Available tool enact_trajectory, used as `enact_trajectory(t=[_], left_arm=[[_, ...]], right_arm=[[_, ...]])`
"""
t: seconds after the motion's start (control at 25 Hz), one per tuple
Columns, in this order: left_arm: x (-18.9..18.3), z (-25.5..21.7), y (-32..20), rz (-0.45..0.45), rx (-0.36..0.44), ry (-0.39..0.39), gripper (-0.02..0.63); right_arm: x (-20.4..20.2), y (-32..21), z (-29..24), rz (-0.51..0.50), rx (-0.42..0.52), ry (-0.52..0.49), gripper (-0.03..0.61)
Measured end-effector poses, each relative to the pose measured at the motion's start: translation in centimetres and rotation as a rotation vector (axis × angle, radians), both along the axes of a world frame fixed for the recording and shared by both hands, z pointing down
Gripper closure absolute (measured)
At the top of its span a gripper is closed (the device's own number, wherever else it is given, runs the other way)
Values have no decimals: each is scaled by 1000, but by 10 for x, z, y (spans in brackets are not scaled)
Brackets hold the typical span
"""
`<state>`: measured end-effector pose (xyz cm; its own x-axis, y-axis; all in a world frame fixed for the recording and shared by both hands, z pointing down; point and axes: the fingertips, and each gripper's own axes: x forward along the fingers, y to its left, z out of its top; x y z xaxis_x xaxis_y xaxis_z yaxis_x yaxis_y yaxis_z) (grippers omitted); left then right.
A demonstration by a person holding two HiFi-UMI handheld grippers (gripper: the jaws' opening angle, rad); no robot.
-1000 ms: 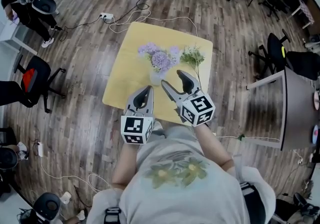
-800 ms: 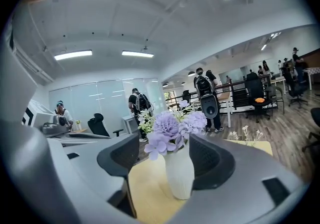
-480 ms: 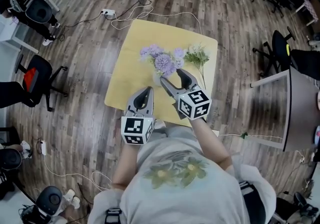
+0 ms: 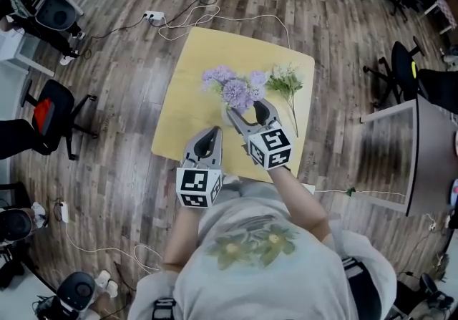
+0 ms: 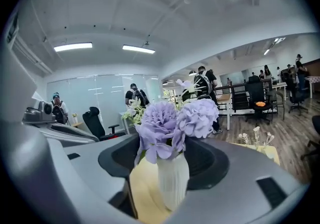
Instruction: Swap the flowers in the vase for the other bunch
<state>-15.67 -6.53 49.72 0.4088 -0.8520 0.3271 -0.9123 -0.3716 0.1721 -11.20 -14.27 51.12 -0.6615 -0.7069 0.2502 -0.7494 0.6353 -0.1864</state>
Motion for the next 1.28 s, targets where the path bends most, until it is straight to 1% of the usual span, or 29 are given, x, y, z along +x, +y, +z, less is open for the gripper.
enact_trajectory(t=[0.16, 0.2, 0.24, 0.28, 0.44, 0.56, 0.8, 1.08, 1.28], left_arm=[[-3, 4, -9, -7, -20, 18, 595], [-2, 5, -11, -9, -25, 22, 595], [-1, 7, -12, -11, -29, 24, 595], [0, 8, -14, -15, -33, 26, 595], [1, 10, -17, -31, -44, 30, 595], [3, 10, -20, -46, -51, 28, 595], [16, 3, -18, -71, -46, 19, 595], [7, -6, -17, -102, -39, 4, 595], [13, -11, -18, -100, -26, 0, 595]], right_arm=[[-7, -8, -1, -32, 20, 26, 304], [-6, -10, -1, -38, 21, 27, 316], [-5, -11, -1, -42, 21, 26, 375], [-4, -13, 0, -48, 21, 27, 405], [-4, -14, 1, -79, 6, 16, 463], [-2, -15, -2, -100, 3, 1, 493], [10, -12, -10, -134, 24, -35, 512], [10, -12, -27, -153, 40, -75, 515], [18, -13, -37, -162, 56, -98, 515]])
